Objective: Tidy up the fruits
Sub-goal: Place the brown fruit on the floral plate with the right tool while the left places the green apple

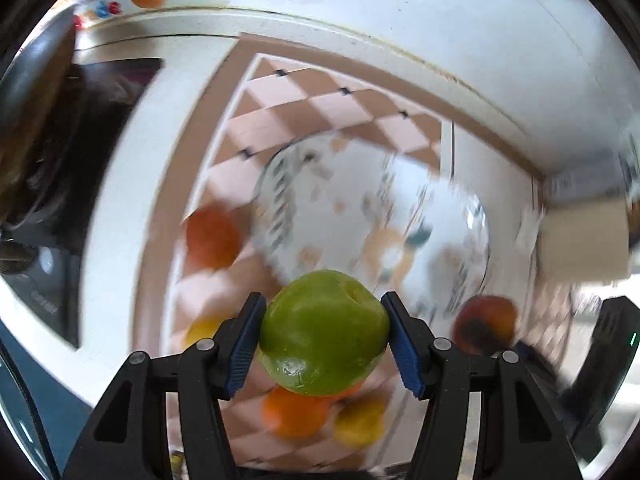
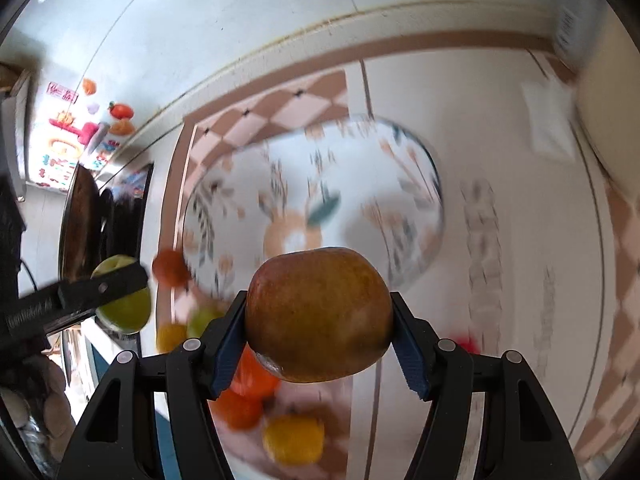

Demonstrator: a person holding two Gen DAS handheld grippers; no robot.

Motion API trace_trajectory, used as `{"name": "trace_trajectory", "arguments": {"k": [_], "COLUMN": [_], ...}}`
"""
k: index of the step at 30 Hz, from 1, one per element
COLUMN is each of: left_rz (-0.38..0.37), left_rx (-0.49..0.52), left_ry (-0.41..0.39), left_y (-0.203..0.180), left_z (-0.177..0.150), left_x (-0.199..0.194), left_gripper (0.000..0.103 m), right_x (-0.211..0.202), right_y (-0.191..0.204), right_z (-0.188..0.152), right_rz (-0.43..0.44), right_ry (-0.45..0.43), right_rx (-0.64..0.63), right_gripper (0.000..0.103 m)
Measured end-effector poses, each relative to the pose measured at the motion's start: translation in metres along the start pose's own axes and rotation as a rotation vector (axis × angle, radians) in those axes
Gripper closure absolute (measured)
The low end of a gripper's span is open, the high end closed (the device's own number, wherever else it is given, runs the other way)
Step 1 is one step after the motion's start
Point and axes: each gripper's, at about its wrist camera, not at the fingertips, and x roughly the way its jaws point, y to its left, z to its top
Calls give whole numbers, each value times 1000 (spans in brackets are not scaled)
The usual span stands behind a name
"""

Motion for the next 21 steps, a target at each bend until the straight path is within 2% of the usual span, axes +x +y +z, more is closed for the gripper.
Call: {"name": "trace_trajectory", "arguments": {"k": [4,10,17,21], "left_rz": [-45,-45,-80,-75], "left_rx": [-66,-85,-128,-142], "left_ry": [104,199,232,235], "left_y": [-28,-40,-42,-46], "left_z": [41,69,89,93], "left_x": [55,90,108,117], "left_gripper": [46,46,46,46], "right_x": [30,58,74,78], "right_y": [12,8,2,0], "right_z": [42,73,87,92], "right_rz": [-29,-66,-73,-56], "right_ry": [17,44,73,91], "right_rx": [-35,-62,-79,-69], "right_gripper": [35,35,34,34]}}
